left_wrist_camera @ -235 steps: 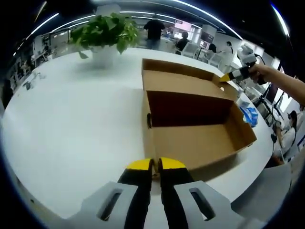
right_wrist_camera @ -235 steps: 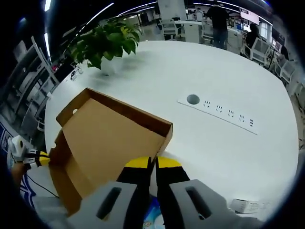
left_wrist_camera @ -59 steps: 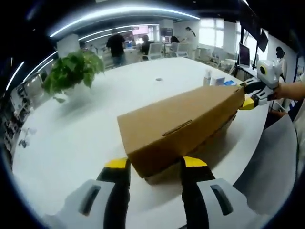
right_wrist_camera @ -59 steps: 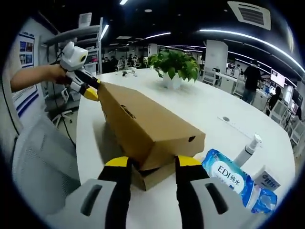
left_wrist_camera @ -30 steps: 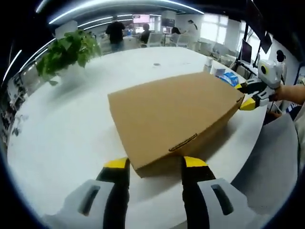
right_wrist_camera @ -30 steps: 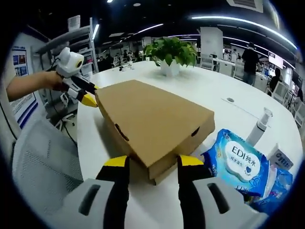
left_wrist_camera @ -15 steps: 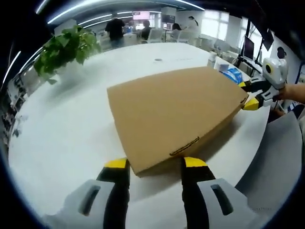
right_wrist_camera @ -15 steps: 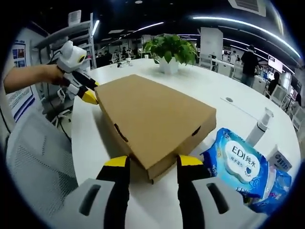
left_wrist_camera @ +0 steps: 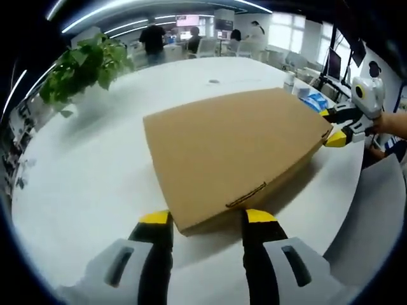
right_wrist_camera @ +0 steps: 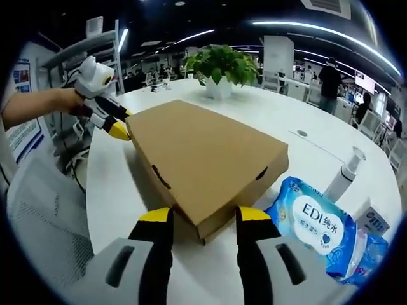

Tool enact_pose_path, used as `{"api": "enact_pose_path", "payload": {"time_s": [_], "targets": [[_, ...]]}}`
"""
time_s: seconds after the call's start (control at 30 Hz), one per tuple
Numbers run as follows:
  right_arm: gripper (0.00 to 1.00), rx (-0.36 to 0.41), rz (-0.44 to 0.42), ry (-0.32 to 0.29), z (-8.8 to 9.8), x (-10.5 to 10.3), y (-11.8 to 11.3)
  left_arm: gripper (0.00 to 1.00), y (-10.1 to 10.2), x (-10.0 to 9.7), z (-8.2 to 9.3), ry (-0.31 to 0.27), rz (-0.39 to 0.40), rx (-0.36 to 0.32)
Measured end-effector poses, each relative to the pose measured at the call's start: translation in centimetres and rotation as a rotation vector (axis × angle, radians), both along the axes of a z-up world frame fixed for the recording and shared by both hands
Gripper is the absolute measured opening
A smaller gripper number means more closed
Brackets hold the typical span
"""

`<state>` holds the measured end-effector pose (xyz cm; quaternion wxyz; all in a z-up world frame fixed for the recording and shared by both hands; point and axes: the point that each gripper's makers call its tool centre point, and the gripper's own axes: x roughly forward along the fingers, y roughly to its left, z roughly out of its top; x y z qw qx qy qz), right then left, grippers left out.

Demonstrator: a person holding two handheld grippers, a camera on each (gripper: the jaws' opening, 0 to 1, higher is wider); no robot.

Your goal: Operate the shoe box by opening the lid, removing the specified soft item, and placing it in the target area until the item is outside and the box remains undamaged.

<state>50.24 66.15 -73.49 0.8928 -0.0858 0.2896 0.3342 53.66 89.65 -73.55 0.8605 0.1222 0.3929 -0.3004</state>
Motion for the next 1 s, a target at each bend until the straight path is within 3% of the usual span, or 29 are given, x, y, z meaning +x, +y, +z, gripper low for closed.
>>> {"api": "enact_pose_path", "payload": {"time_s": [0.7, 1.0], "targets": [[0.36, -0.021, 0.0, 0.007, 0.0, 4.2, -1.3, 0.42, -1.3, 4.0, 0.1, -0.004, -0.001, -0.011], [0.37, -0.033, 0.001, 0.011, 0.0, 5.2, -1.6, 0.42, -1.6, 4.8, 0.2, -0.003, -0.003, -0.018]]}}
